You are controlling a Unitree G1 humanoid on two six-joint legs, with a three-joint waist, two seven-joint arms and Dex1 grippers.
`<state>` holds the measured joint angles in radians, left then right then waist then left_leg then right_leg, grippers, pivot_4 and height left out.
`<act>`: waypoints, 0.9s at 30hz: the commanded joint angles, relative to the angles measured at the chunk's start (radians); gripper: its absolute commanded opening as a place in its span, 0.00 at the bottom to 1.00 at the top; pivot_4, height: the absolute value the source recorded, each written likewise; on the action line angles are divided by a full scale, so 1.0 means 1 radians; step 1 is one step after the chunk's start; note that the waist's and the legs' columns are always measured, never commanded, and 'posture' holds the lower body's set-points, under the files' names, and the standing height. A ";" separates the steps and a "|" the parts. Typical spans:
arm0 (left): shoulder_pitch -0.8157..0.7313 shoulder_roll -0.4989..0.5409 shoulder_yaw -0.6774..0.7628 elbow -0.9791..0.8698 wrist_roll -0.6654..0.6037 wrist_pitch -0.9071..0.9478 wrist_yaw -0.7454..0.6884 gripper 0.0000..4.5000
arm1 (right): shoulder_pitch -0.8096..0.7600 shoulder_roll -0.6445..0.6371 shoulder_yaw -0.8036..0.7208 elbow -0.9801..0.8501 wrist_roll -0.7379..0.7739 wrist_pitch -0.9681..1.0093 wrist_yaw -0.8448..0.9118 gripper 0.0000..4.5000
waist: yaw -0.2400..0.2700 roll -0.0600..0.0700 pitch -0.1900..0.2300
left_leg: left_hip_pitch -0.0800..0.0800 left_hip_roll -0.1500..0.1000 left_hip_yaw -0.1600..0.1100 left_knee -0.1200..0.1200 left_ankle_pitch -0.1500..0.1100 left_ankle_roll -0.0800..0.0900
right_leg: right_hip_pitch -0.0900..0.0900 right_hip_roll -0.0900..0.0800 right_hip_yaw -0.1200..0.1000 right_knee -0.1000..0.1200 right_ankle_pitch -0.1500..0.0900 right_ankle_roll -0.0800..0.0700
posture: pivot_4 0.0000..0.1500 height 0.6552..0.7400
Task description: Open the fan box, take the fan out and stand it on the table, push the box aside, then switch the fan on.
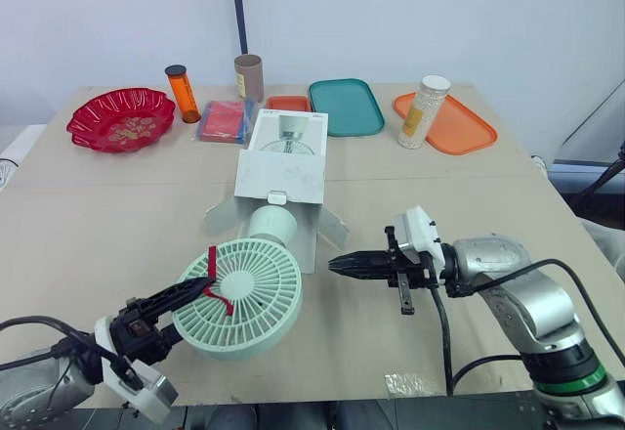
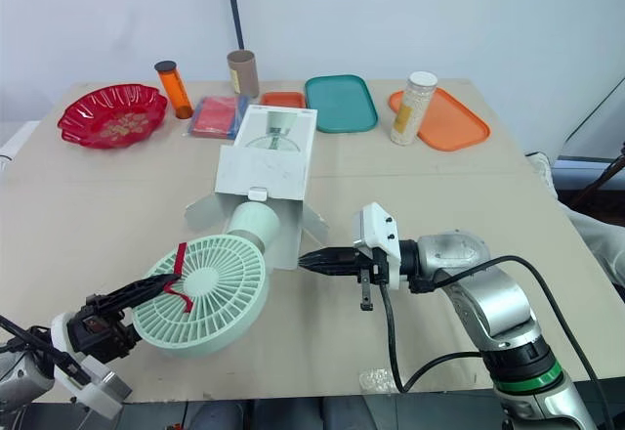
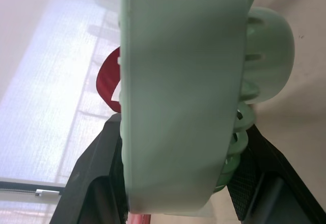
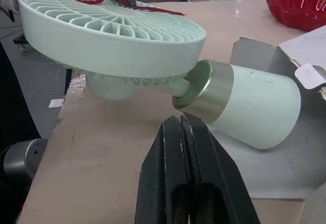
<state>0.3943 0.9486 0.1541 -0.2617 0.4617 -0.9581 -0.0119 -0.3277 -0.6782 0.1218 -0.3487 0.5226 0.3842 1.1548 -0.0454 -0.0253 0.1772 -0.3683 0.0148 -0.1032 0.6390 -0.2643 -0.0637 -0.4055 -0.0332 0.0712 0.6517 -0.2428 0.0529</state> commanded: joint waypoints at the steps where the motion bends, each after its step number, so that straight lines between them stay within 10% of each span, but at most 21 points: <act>1: -0.013 -0.028 0.042 -0.039 -0.054 -0.013 -0.030 0.46 | -0.014 -0.002 -0.012 -0.011 0.008 -0.015 0.015 0.00 | 0.000 0.000 0.000 | 0.000 0.000 0.000 0.000 0.000 0.000 | 0.000 0.000 0.000 0.000 0.000 0.000 | 1.00 1.00; 27: 0.340 -0.285 0.384 -0.426 -0.449 0.266 -0.354 0.46 | -0.157 0.074 0.013 0.130 0.029 -0.056 0.132 0.00 | -0.002 0.000 0.000 | 0.000 0.002 0.001 0.000 -0.001 0.001 | 0.000 0.002 0.000 -0.001 0.000 -0.001 | 1.00 1.00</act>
<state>0.7047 0.7034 0.4580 -0.6301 0.0762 -0.7131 -0.3625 -0.4621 -0.6070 0.1572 -0.2082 0.5216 0.3382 1.2653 -0.0477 -0.0251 0.1773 -0.3680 0.0165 -0.1025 0.6394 -0.2649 -0.0627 -0.4055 -0.0312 0.0715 0.6508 -0.2426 0.0517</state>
